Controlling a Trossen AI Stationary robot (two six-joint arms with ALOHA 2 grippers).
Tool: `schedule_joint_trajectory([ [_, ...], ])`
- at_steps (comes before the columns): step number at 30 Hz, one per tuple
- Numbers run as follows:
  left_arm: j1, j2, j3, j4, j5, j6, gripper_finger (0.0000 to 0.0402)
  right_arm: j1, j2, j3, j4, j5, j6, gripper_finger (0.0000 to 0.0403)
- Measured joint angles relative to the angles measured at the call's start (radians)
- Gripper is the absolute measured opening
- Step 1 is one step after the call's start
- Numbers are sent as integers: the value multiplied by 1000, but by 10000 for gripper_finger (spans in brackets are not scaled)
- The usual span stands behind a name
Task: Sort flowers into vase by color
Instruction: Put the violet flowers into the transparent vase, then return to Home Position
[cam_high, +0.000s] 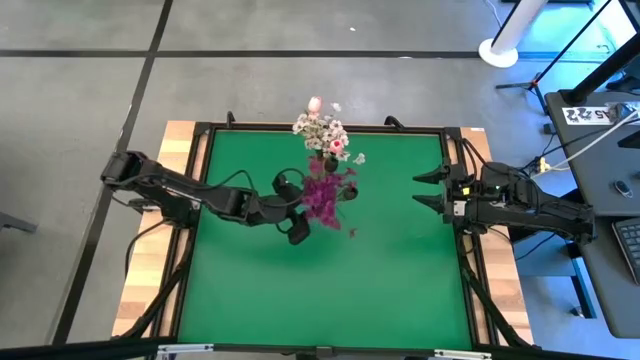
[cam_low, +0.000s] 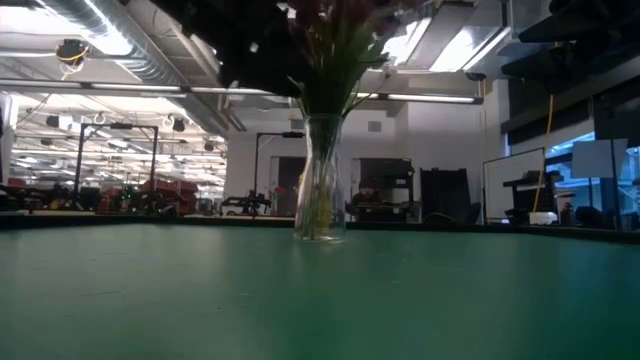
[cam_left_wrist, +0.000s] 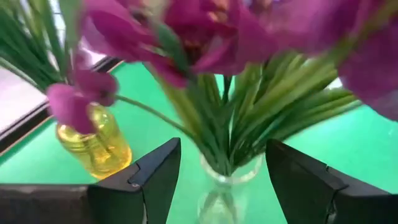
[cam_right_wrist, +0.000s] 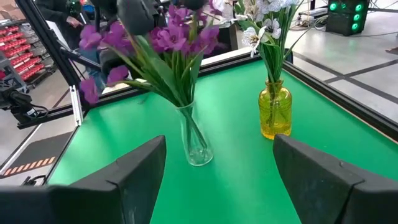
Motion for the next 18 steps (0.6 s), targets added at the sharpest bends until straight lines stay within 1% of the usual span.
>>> schedule_joint_trajectory([
  [3, -12, -30, 0, -44, -19, -6, 232, 0, 0, 0, 0, 0, 0, 296],
  [10, -44, -86, 0, -195, -30, -99, 232, 0, 0, 0, 0, 0, 1, 296],
  [11, -54, -92, -2, -223, -34, -111, 232, 0, 0, 0, 0, 0, 1, 296],
  [13, -73, -100, 1, -228, -36, -125, 232, 0, 0, 0, -1, 0, 2, 296],
  [16, -117, -141, -1, -291, -41, -135, 231, 1, 0, 0, 2, 14, -4, 296],
  [18, -156, -178, 0, -312, -86, -136, 223, 1, -7, 0, 13, 21, -30, 296],
])
